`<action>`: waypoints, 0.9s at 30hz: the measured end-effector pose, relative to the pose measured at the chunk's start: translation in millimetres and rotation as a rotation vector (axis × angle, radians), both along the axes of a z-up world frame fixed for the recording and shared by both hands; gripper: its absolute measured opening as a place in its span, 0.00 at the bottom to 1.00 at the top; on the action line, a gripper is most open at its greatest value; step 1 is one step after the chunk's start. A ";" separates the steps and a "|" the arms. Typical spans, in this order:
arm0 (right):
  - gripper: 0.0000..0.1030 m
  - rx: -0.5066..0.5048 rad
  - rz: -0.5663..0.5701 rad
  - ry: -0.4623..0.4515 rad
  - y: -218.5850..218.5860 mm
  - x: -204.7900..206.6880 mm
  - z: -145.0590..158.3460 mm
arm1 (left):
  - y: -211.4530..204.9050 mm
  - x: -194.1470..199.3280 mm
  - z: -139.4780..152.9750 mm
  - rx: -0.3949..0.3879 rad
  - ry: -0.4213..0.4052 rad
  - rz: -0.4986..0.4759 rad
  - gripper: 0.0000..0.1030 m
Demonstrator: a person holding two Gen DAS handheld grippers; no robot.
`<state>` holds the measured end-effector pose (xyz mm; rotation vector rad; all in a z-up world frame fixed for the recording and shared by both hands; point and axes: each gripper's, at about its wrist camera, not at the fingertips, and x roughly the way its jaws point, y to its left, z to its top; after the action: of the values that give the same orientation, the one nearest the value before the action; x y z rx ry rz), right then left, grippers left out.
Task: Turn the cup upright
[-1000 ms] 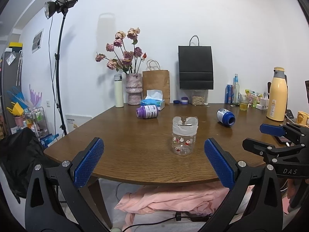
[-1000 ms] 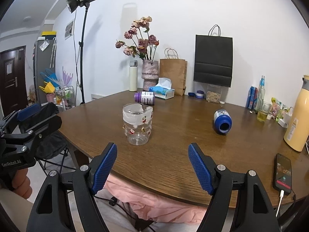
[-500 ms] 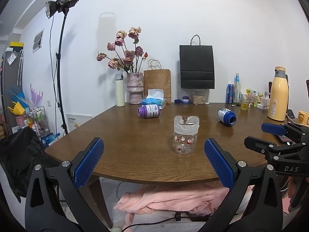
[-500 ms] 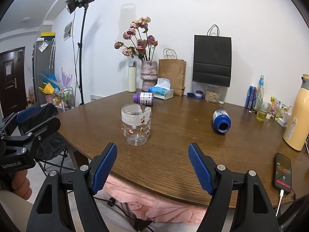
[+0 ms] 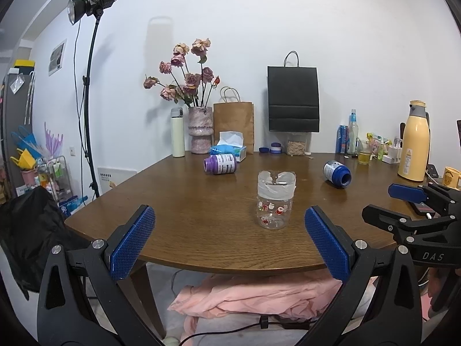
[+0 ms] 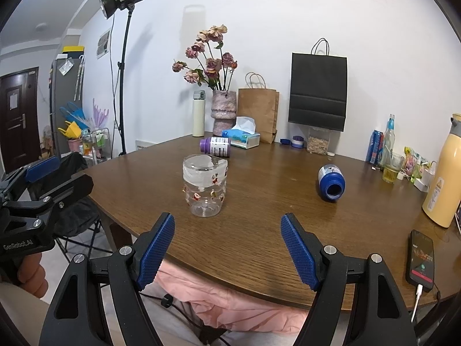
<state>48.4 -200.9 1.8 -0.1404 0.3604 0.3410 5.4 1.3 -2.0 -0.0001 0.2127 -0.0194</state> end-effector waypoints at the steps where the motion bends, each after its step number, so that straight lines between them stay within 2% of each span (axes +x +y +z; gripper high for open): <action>1: 0.78 -0.001 0.001 0.000 0.5 -0.4 -0.8 | -0.4 -0.3 -0.2 0.000 0.000 -0.001 1.00; 27: 0.78 0.003 -0.001 -0.010 -0.2 -2.2 -0.6 | 0.2 0.2 4.2 0.002 -0.011 0.002 1.00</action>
<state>46.2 -201.1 1.2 -0.1388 0.3498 0.3398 5.6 1.6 2.1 0.0013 0.2015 -0.0174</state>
